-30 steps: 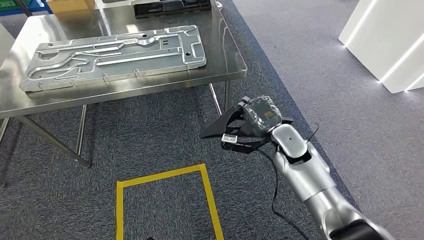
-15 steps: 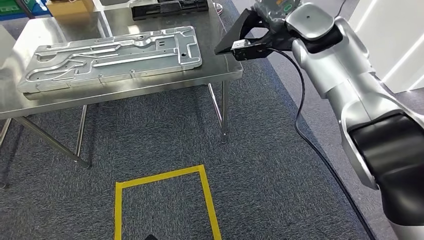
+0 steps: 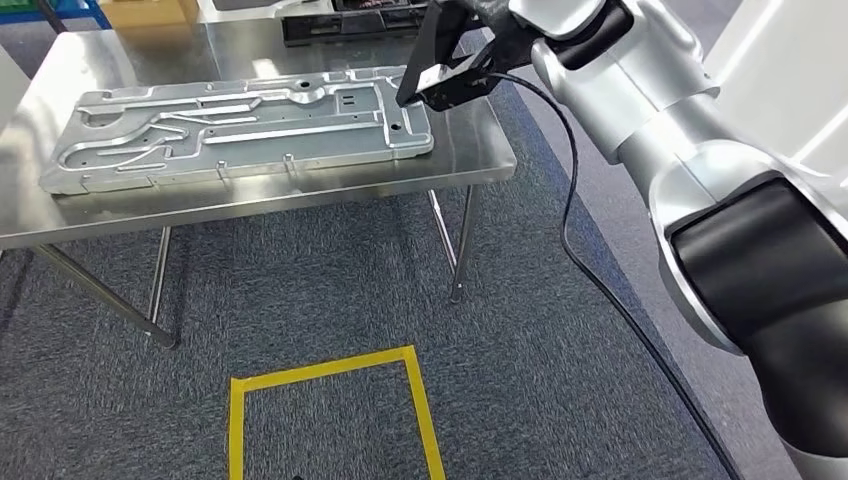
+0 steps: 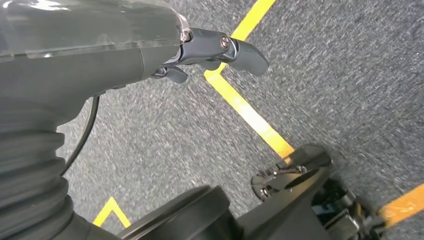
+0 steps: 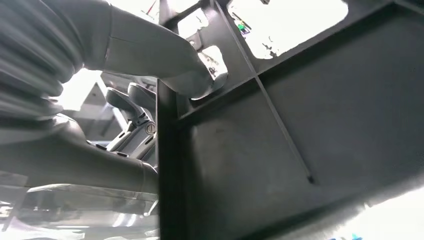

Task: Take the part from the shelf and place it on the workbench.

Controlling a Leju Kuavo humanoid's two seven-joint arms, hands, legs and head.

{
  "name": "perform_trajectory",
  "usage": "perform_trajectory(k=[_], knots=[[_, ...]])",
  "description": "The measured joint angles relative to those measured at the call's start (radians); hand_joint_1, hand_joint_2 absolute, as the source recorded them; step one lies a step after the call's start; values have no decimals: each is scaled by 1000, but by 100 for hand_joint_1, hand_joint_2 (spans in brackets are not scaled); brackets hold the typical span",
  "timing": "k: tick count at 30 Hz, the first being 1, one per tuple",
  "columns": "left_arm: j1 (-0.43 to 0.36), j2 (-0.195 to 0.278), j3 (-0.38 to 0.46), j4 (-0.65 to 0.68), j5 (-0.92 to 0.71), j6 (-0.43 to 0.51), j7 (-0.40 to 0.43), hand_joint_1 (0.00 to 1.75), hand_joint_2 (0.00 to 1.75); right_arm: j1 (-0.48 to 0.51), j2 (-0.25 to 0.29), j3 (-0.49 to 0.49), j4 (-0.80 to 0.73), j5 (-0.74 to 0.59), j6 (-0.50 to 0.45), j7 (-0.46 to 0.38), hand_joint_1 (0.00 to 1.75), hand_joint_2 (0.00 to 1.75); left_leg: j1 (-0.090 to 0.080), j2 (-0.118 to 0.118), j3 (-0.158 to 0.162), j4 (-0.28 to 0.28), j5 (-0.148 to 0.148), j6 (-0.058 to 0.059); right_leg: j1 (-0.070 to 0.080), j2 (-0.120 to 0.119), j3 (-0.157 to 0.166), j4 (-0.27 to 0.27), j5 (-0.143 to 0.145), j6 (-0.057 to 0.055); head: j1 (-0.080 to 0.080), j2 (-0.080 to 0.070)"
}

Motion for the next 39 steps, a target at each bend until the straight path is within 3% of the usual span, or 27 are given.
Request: perform_trajectory(k=[2,3,5,6,7,9,11,12,13,14,16,17,18,21,22,25,26,27,29,30,31,32,33,34,36,37,39], knots=[[7,-1,4,0,5,0,-2,0,175,1,5,18,16,-4,-2,-2,175,175,-6,-9,40,-2,-30,2,13,0,-40,-39,-6,-14,0,0],[11,-1,6,0,6,-1,-3,0,175,1,7,26,24,-8,-4,-3,175,175,-9,-12,61,-3,-47,2,22,0,-42,-99,34,-26,0,0],[17,-7,7,4,6,0,-5,0,175,2,13,45,43,-19,-12,-6,175,175,-11,-17,95,-9,-81,2,41,6,-32,-230,193,-54,0,0],[17,-10,8,7,7,0,-6,0,175,2,18,55,53,-25,-15,-6,175,175,-11,-19,109,-19,-94,-1,48,9,-26,-270,255,-64,0,0],[16,-12,10,9,8,0,-7,0,175,2,23,63,60,-32,-18,-7,175,175,-10,-20,122,-25,-99,-5,52,12,-18,-291,286,-72,0,0],[11,-10,12,9,9,1,-9,0,175,-3,32,71,68,-47,-22,-6,175,175,-13,-15,130,-4,-71,-14,49,13,15,-304,257,-79,1,0],[9,-8,13,9,12,1,-11,0,175,-7,35,79,76,-62,-29,-3,175,175,-16,-7,77,103,-16,-22,38,11,70,-332,231,-81,2,0],[9,-7,14,9,13,1,-12,0,175,-5,37,86,81,-67,-32,-2,175,175,-15,-4,33,165,-9,-26,32,10,100,-348,219,-78,2,0],[10,-7,15,9,15,2,-13,0,175,1,38,94,87,-72,-35,0,175,175,-12,-2,-10,212,-27,-32,28,9,130,-361,205,-75,2,0],[13,-6,16,9,16,2,-13,0,175,8,39,102,93,-76,-36,1,175,175,-8,-2,-50,235,-69,-39,24,8,158,-372,190,-71,2,0],[17,-4,21,10,20,2,-14,0,175,18,41,115,102,-86,-37,3,175,175,0,0,-111,215,-164,-54,14,8,214,-384,156,-62,2,0],[18,-3,25,10,22,2,-14,0,175,20,43,119,106,-90,-39,4,175,175,5,1,-131,177,-178,-61,9,8,239,-387,137,-57,2,0],[19,-2,27,10,24,2,-15,0,175,22,44,123,109,-93,-41,6,175,175,12,3,-147,123,-145,-67,6,9,263,-387,116,-52,2,0],[23,-2,31,12,25,2,-15,0,175,31,47,139,123,-97,-51,11,175,175,23,12,-171,-31,145,-66,5,14,313,-370,57,-32,2,0],[21,-2,32,13,25,2,-16,0,175,34,47,144,127,-99,-54,13,175,175,20,14,-173,-43,200,-59,3,15,318,-363,43,-23,2,0],[10,1,35,14,26,6,-14,0,175,25,45,148,133,-110,-63,18,175,175,10,11,-169,-20,181,-32,-9,12,319,-344,11,-1,1,0],[8,2,36,14,26,8,-13,0,175,22,44,148,133,-113,-67,19,175,175,9,10,-164,-20,172,-24,-10,9,303,-312,-5,3,2,0],[8,2,37,13,27,9,-11,0,175,23,42,148,134,-116,-72,20,175,175,9,10,-158,-21,163,-18,-11,6,272,-256,-26,6,3,0],[9,3,38,13,27,11,-7,0,175,39,39,150,137,-119,-84,21,175,175,6,8,-142,-21,147,-10,-9,2,173,-103,-68,14,3,0],[11,3,39,13,27,11,-6,0,175,55,37,151,140,-120,-90,21,175,175,3,5,-132,-22,138,-8,-6,1,125,-45,-72,15,3,0],[14,3,39,13,28,13,-5,0,175,73,35,153,143,-122,-96,21,175,175,0,1,-123,-22,131,-6,-3,0,90,-21,-55,11,3,0],[16,3,40,13,29,15,-5,0,175,90,33,154,146,-125,-103,22,175,175,-4,-4,-114,-22,124,-5,2,-1,73,-38,-15,-1,3,0],[18,2,41,13,29,18,-5,0,175,104,31,156,148,-130,-115,23,175,175,-9,-9,-107,-23,119,-3,13,-1,72,-94,43,-21,3,0],[18,0,42,14,30,21,-5,0,175,116,30,156,149,-136,-129,26,175,175,-12,-12,-102,-25,116,-2,29,-1,80,-169,100,-51,3,0],[20,-8,44,17,32,25,-5,0,175,140,32,157,150,-147,-170,33,175,175,-18,-14,-95,-28,111,-4,57,-4,106,-284,171,-101,-1,0],[19,-12,45,19,32,26,-5,0,175,153,34,158,149,-150,-192,38,175,175,-17,-14,-94,-28,108,-6,64,-6,114,-307,178,-113,-3,0],[14,-14,45,21,33,28,-4,0,175,181,41,160,145,-154,-235,51,175,175,-17,-13,-94,-26,104,-10,64,-7,122,-316,175,-111,-5,0]])
